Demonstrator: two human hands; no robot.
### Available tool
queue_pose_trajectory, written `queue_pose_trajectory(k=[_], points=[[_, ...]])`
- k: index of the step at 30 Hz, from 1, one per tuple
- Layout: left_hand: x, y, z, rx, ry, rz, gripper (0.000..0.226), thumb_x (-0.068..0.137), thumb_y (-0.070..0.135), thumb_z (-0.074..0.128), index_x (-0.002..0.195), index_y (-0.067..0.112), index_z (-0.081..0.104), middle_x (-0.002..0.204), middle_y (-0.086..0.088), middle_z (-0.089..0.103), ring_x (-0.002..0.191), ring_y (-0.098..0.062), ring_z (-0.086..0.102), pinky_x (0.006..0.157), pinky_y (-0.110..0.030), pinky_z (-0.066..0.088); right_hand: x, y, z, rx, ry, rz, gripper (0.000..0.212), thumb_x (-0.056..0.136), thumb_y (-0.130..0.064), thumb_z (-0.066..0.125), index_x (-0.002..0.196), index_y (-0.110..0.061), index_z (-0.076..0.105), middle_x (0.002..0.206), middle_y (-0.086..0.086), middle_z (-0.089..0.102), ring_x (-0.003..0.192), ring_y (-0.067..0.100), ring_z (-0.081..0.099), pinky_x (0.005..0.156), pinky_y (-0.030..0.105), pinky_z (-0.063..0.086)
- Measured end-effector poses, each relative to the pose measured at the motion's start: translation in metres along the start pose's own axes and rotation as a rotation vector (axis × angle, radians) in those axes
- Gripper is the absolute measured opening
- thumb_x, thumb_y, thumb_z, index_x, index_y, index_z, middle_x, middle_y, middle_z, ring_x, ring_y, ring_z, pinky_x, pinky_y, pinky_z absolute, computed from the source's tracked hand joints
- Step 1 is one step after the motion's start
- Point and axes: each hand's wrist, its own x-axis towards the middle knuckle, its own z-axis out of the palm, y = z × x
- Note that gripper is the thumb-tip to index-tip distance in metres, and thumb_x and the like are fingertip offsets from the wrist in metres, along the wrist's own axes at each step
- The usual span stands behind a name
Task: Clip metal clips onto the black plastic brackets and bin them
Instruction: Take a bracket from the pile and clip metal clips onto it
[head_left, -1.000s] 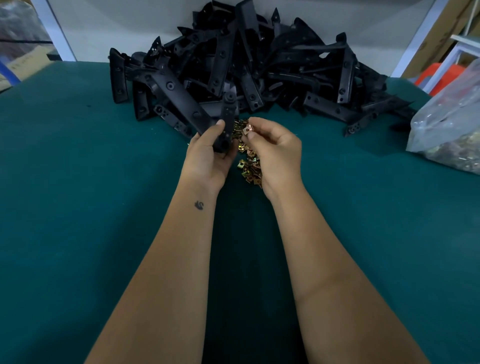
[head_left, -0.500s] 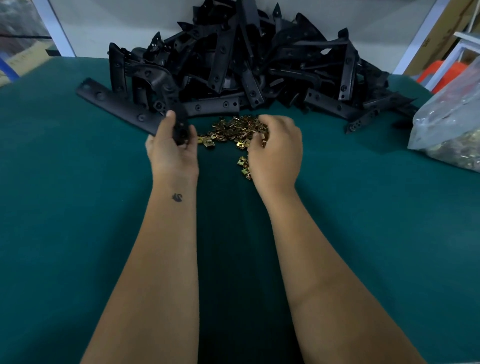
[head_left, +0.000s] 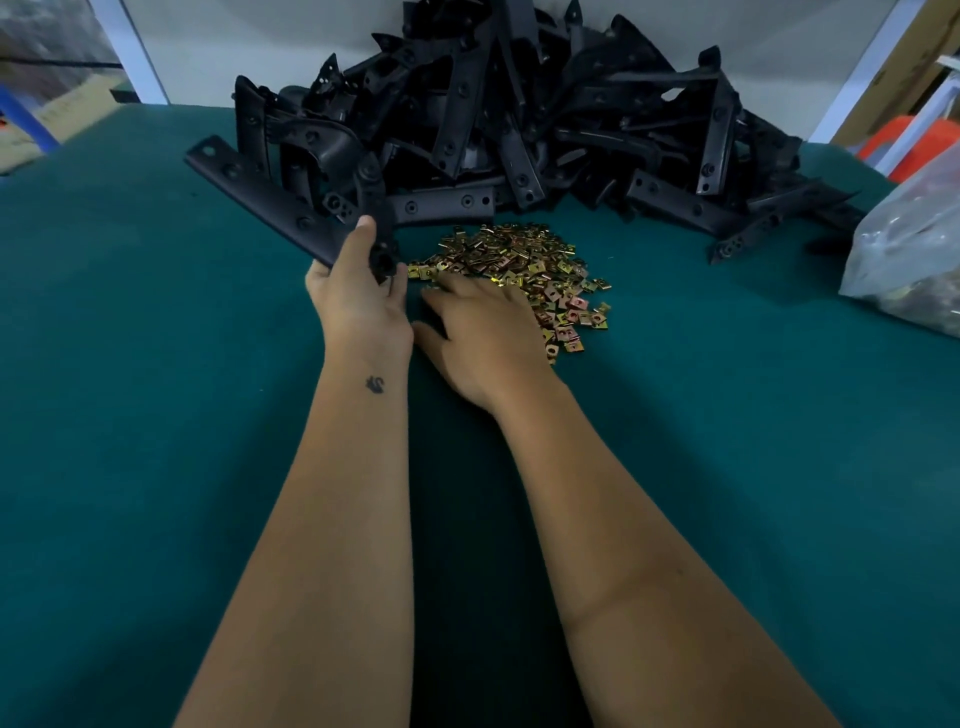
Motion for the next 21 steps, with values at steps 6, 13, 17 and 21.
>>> queue_pose_trajectory(k=[6, 13, 17, 21], points=[[-0.006, -0.011, 0.009, -0.012, -0.081, -0.059, 0.040, 0.091, 0.011, 0.068, 0.127, 0.001, 0.053, 0.119, -0.014, 0.061, 0.097, -0.026, 0.059, 0.081, -0.033, 0.059, -0.006, 0.005, -0.011, 0.568, 0.430, 0.207, 0.021, 0.091, -0.005, 0.061, 0.107, -0.012, 0.072, 0.104, 0.002, 0.072, 0.098, 0.019, 0.065, 0.085, 0.033, 0.051], [-0.016, -0.026, 0.016, 0.251, -0.137, -0.023, 0.052, 0.088, 0.012, 0.073, 0.132, 0.002, 0.047, 0.104, -0.005, 0.060, 0.092, -0.018, 0.063, 0.072, -0.027, 0.058, -0.008, 0.024, -0.022, 1.293, 0.608, 0.466, 0.026, 0.085, 0.001, 0.067, 0.098, -0.022, 0.069, 0.092, -0.002, 0.073, 0.087, 0.007, 0.069, 0.075, 0.016, 0.053], [-0.020, -0.032, 0.012, 0.939, -0.136, 0.352, 0.076, 0.083, 0.031, 0.076, 0.143, 0.020, 0.032, 0.101, 0.015, 0.046, 0.086, -0.001, 0.053, 0.068, -0.017, 0.043, -0.007, 0.029, -0.024, 1.440, 0.625, 0.484, 0.025, 0.088, 0.005, 0.063, 0.104, -0.012, 0.072, 0.090, 0.001, 0.072, 0.081, 0.009, 0.069, 0.079, 0.022, 0.057], [-0.022, -0.035, 0.010, 1.216, -0.088, 0.529, 0.068, 0.086, 0.043, 0.069, 0.141, 0.018, 0.037, 0.102, 0.010, 0.049, 0.092, -0.015, 0.052, 0.073, -0.028, 0.038, -0.008, 0.031, -0.024, 1.518, 0.621, 0.505, 0.019, 0.090, 0.003, 0.063, 0.093, -0.013, 0.072, 0.083, 0.001, 0.072, 0.074, 0.008, 0.070, 0.071, 0.019, 0.055]])
